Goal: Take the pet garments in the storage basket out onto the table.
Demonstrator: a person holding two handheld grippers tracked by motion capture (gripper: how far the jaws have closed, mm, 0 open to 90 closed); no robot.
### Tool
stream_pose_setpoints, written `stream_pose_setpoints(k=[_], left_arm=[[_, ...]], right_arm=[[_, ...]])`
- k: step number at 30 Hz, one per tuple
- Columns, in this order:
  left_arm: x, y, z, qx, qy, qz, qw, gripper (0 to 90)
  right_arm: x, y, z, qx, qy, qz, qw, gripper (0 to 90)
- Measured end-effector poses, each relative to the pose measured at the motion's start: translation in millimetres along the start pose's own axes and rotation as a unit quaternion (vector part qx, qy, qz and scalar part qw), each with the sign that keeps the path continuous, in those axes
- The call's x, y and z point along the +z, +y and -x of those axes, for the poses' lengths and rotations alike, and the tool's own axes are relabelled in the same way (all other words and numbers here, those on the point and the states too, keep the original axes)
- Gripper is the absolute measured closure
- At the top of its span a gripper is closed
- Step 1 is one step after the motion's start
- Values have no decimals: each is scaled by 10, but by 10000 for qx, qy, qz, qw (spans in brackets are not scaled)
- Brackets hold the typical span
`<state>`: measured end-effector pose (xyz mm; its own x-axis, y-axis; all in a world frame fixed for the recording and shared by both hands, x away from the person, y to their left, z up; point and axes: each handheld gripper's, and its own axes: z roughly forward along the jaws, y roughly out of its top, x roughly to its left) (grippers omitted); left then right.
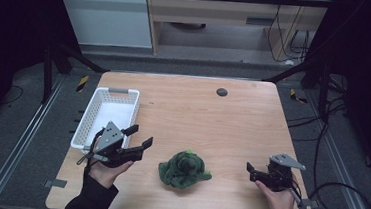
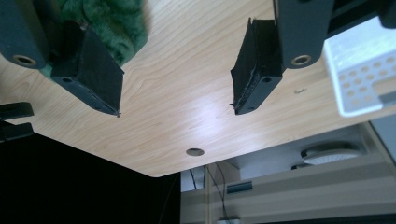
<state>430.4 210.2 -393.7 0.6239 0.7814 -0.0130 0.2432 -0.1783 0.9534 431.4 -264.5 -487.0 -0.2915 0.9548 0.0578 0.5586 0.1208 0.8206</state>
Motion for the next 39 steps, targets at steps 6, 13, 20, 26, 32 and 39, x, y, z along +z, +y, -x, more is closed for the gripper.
stream_pose_setpoints(k=[6,13,20,26,32,39], left_arm=[[-137,-199,-92,-137,328,-82,9993,333],[-246,-348,-197,-251,608,-175,9977,333],[-411,-471,-305,-377,988,-183,9942,326],[-553,-589,-410,-563,1291,-216,9898,322],[-683,-715,-551,-704,1594,-295,9843,315],[-747,-799,-619,-662,1868,-387,9794,304]], right_arm=[[-2,0,-5,6,5,-5,10000,110],[-2,1,-8,-11,6,-2,10000,110],[-19,-2,-8,21,23,4,10000,109],[-22,-8,-3,3,23,17,10000,108],[-28,-10,-14,24,57,8,10000,105],[-35,-14,-5,-39,31,45,10000,102]])
